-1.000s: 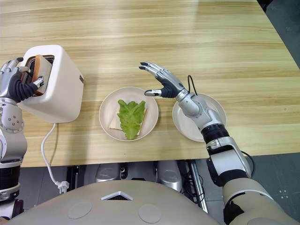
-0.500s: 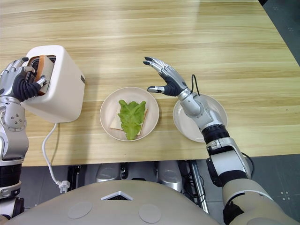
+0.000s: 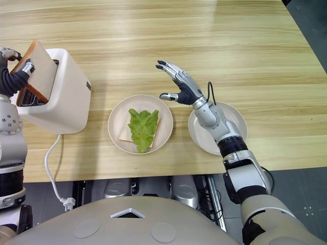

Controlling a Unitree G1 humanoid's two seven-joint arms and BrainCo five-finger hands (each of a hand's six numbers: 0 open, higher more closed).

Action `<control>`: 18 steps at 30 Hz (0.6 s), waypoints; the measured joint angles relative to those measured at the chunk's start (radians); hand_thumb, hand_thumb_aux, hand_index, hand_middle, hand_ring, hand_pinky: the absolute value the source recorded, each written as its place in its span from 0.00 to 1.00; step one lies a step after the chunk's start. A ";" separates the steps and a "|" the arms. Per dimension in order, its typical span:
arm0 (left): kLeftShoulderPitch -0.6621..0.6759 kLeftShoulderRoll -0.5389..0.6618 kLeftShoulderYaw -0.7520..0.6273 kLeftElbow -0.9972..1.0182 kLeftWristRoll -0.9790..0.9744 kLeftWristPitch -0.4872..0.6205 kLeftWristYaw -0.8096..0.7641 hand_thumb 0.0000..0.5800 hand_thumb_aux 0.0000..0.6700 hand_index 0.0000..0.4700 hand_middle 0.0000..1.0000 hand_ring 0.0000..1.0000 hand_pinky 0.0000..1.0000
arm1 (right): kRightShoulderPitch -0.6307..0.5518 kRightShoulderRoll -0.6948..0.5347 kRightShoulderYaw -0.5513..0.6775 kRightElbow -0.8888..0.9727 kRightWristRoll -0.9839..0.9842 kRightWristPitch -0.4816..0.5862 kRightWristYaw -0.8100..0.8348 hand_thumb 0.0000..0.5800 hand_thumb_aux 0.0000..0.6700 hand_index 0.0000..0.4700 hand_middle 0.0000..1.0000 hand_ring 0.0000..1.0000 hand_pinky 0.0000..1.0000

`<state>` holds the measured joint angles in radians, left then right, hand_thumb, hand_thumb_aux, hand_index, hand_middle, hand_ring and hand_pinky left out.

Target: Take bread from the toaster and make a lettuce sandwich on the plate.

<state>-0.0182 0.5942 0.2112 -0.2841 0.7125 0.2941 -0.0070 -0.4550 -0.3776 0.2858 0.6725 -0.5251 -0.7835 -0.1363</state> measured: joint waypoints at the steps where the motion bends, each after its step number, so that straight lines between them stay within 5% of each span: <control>1: 0.000 -0.008 0.004 -0.005 -0.001 -0.003 0.012 1.00 1.00 0.98 1.00 1.00 1.00 | 0.000 0.000 0.000 0.001 0.000 0.000 0.000 0.00 0.00 0.00 0.00 0.00 0.00; 18: -0.208 -0.035 0.155 -0.256 -0.157 -0.234 0.190 1.00 1.00 0.98 1.00 1.00 1.00 | 0.010 -0.032 -0.051 -0.020 0.034 -0.002 -0.028 0.00 0.00 0.00 0.00 0.00 0.00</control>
<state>-0.2264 0.5596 0.3661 -0.5397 0.5558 0.0605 0.1833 -0.4449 -0.4097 0.2346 0.6526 -0.4907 -0.7851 -0.1648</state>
